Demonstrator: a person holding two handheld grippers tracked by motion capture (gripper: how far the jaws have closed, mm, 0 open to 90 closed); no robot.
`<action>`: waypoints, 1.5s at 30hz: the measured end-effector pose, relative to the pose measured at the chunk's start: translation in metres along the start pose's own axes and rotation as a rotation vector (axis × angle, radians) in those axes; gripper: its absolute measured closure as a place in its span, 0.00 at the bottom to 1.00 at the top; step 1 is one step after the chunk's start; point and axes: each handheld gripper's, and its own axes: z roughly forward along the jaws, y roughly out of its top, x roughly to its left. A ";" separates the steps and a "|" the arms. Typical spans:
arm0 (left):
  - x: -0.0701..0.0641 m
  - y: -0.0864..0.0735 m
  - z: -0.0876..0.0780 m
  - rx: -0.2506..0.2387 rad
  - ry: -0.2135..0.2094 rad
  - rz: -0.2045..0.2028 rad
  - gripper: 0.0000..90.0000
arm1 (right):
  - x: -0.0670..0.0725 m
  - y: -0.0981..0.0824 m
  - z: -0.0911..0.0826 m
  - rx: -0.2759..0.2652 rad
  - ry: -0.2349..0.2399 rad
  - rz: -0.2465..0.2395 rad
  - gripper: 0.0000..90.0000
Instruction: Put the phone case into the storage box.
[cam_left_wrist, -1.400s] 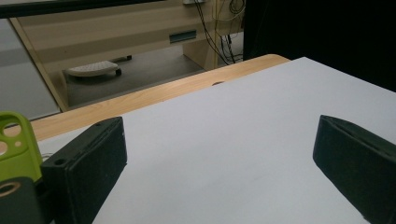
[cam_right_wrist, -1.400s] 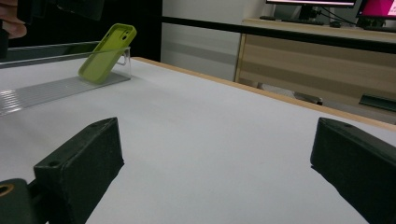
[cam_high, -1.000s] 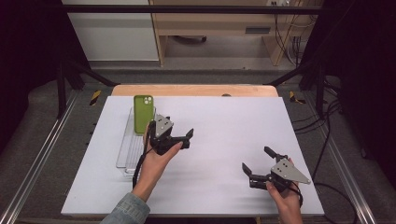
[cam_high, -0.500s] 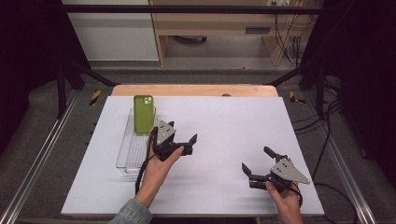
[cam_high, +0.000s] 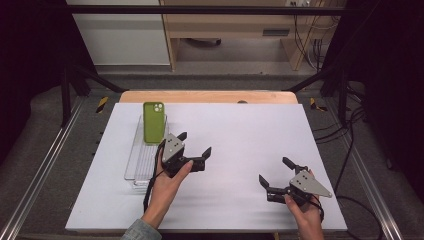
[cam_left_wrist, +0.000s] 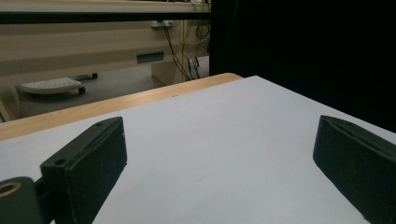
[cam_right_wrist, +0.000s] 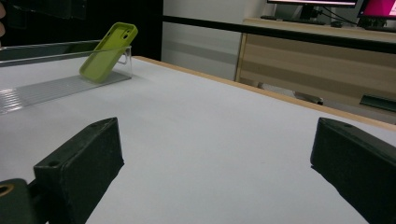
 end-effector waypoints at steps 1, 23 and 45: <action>0.000 0.000 -0.001 -0.001 -0.002 -0.002 0.02 | 0.000 0.000 0.000 0.000 0.000 0.000 0.03; -0.002 0.002 -0.016 -0.033 -0.023 0.026 0.02 | 0.001 0.000 0.000 -0.001 0.000 0.002 0.03; 0.010 0.016 -0.044 -0.084 -0.002 0.031 0.02 | 0.000 0.001 0.000 0.000 0.005 0.010 0.03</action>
